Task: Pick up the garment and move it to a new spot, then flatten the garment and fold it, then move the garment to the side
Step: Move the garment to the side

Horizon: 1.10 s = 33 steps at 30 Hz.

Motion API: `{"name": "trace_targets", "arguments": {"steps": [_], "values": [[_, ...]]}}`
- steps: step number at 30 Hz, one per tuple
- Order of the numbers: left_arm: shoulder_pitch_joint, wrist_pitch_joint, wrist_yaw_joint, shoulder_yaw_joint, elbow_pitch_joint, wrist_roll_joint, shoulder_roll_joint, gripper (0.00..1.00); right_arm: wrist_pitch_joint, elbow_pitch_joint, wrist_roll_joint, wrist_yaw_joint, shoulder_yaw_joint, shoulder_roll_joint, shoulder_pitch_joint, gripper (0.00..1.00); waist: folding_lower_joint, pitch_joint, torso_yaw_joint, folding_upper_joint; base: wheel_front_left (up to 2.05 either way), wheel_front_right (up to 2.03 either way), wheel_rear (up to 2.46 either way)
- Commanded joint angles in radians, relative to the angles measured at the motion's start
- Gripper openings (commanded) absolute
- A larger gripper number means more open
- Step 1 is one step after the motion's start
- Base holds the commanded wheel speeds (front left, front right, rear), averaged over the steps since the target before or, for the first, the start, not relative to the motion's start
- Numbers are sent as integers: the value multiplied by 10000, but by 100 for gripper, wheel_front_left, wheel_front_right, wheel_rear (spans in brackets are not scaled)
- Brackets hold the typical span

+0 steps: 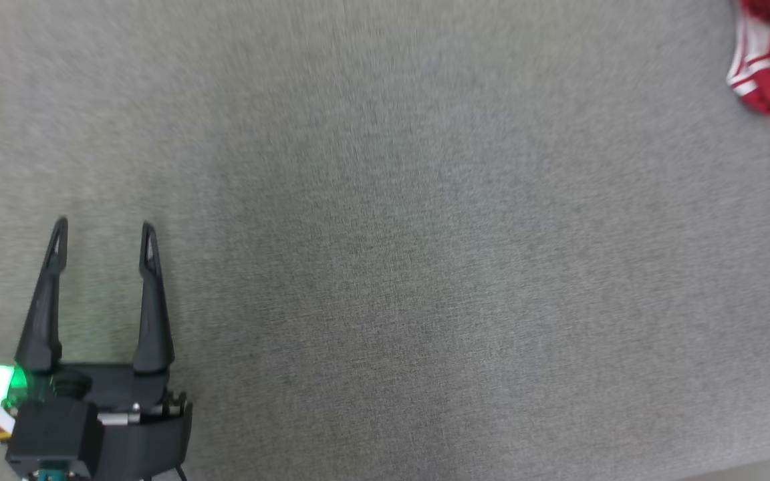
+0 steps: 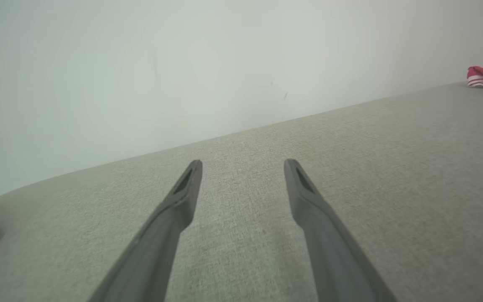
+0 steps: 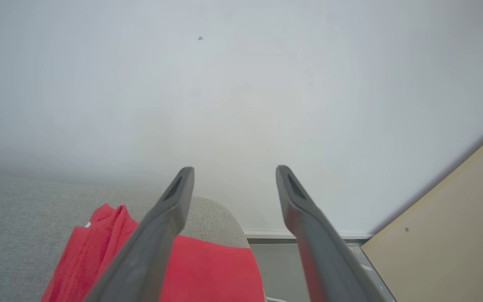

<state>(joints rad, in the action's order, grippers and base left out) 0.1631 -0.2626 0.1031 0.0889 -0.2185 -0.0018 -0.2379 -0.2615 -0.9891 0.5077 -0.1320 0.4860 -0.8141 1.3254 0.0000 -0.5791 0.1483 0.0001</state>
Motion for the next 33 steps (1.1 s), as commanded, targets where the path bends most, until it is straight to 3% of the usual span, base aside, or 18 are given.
{"name": "trace_targets", "arguments": {"steps": [1,5,14,27,33], "values": [[-281,-28,44,-58,106,-132,43,100,-40,274,-80,30,-138,34,-463,100,0,1079,-228,-1,0,0,0],[-887,-28,100,-274,393,-339,113,100,-45,1717,-213,30,-1075,470,-1763,100,0,2040,-436,-1,0,0,0],[-2169,-28,18,-905,910,-792,268,100,-46,4222,-1077,30,-3057,2336,-5715,100,0,3693,-545,-1,0,0,0],[-2566,-28,-404,-1009,1717,-718,575,100,-47,6614,-1516,30,-4530,3906,-9705,100,0,4768,-1112,-1,0,0,0],[-2794,-30,-517,-1184,2061,-744,640,100,-49,7656,-1734,30,-5272,4926,-11508,100,0,5223,-1329,-1,0,0,0]]}}
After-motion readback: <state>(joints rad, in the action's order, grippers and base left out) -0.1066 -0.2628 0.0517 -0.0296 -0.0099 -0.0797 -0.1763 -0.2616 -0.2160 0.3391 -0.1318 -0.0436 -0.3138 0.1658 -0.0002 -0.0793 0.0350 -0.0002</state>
